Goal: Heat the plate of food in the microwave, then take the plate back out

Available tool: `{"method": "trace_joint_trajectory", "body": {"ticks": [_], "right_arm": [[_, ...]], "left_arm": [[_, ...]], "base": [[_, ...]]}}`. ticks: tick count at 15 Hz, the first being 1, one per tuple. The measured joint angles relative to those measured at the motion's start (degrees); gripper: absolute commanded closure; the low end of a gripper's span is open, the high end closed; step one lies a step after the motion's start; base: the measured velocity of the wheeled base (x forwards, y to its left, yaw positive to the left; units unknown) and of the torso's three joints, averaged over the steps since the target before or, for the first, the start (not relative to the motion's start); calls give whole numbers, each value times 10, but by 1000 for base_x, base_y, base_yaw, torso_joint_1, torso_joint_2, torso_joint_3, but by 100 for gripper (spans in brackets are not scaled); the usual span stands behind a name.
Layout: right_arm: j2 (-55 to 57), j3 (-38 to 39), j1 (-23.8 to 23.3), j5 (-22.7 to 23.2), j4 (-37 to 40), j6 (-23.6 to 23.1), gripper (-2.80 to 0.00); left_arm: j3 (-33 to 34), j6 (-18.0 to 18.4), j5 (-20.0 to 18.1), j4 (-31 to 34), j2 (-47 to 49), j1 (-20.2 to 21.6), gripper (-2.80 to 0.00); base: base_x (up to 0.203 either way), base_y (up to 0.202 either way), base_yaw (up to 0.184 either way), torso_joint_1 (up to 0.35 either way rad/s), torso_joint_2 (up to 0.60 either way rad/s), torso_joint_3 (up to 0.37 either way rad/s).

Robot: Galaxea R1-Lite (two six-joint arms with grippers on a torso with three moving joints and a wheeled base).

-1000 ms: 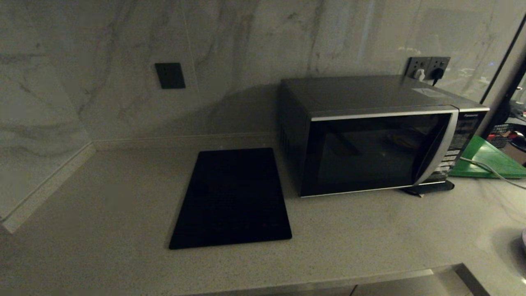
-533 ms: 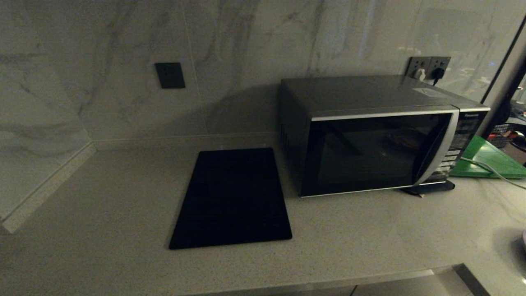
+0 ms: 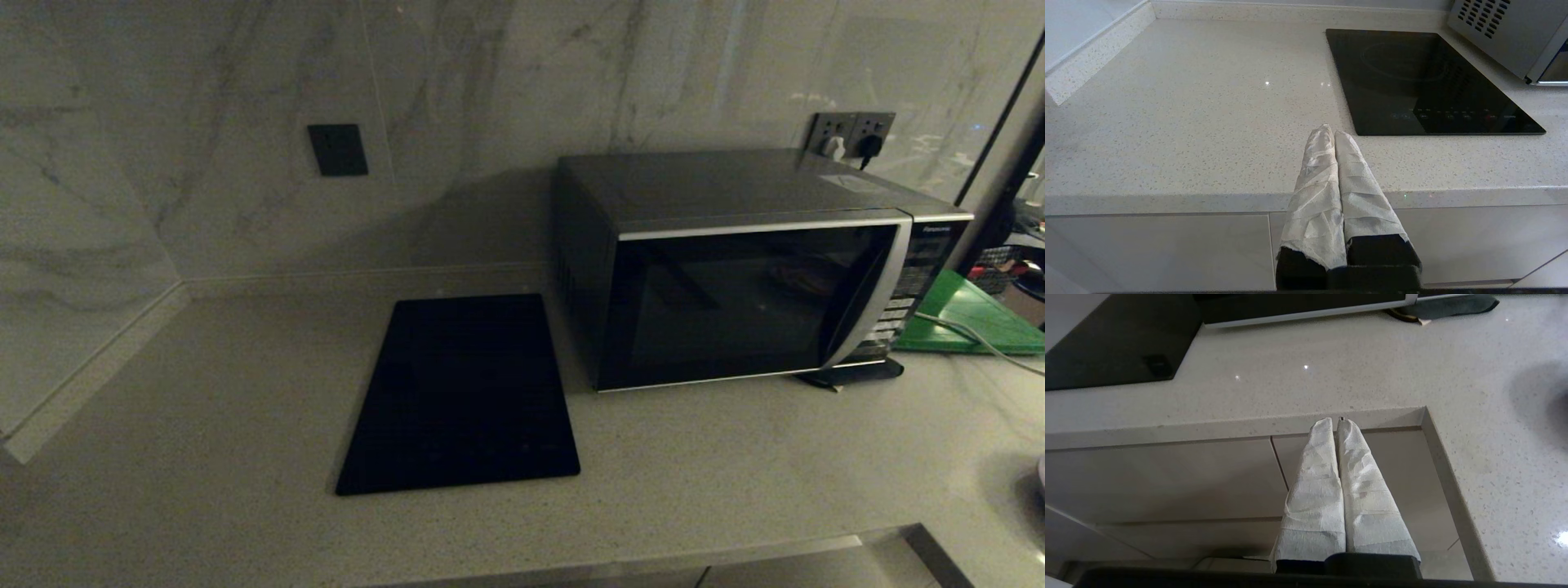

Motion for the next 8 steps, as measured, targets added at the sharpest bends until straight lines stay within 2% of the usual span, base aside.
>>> {"method": "trace_joint_trajectory", "body": {"ticks": [4,8], "right_arm": [[0,16,0,-9,-26,-23,0],[0,72,0,-50,-115,-69,0]], "left_arm": [[0,0,0,0,0,0,0],[0,0,0,0,0,0,0]], "base": [[0,0,0,0,0,0],[0,0,0,0,0,0]]}}
